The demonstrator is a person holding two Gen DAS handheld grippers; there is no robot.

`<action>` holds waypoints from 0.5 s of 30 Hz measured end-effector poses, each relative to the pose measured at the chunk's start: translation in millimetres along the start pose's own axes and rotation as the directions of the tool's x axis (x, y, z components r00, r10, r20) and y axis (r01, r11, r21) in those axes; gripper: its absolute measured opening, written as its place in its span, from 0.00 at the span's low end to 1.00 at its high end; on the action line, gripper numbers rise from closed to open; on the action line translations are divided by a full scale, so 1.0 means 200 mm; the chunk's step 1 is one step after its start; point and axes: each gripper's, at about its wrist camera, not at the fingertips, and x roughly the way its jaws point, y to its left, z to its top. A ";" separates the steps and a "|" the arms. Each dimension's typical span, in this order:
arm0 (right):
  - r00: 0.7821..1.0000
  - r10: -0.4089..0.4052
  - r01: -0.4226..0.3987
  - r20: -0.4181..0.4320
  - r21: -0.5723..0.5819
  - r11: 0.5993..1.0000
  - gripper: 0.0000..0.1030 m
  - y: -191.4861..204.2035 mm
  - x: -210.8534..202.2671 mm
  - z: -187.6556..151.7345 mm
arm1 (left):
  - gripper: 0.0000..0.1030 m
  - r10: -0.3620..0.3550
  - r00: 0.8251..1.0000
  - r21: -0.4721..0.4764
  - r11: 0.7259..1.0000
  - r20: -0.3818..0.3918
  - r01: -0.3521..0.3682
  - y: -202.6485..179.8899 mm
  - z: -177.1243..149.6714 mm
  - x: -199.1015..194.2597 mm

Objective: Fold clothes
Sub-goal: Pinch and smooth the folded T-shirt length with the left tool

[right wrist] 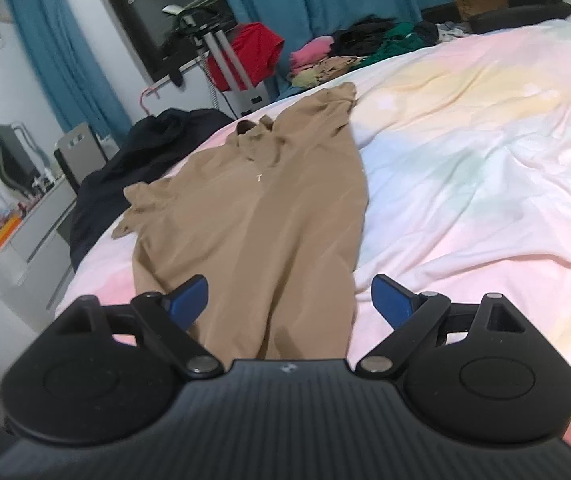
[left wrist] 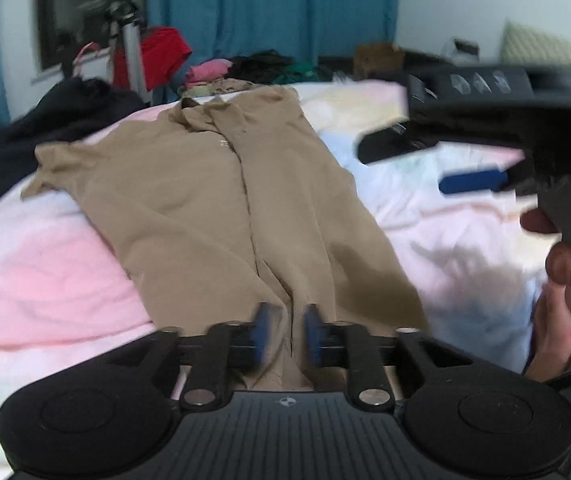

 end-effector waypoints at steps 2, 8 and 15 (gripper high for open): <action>1.000 0.009 -0.009 -0.003 0.023 1.000 0.87 -0.02 0.00 0.01 | 0.56 -0.034 0.998 -0.097 0.995 0.062 0.040 0.07 -0.02 -0.10; 1.000 0.022 -0.022 -0.012 0.041 0.999 0.87 -0.03 0.00 0.01 | 0.57 -0.036 0.978 -0.560 0.815 0.208 0.149 0.48 -0.09 -0.32; 1.000 0.020 -0.019 -0.018 0.048 0.999 0.87 -0.03 0.00 0.01 | 0.55 -0.150 0.988 -0.834 0.540 0.036 0.112 0.72 -0.25 -0.08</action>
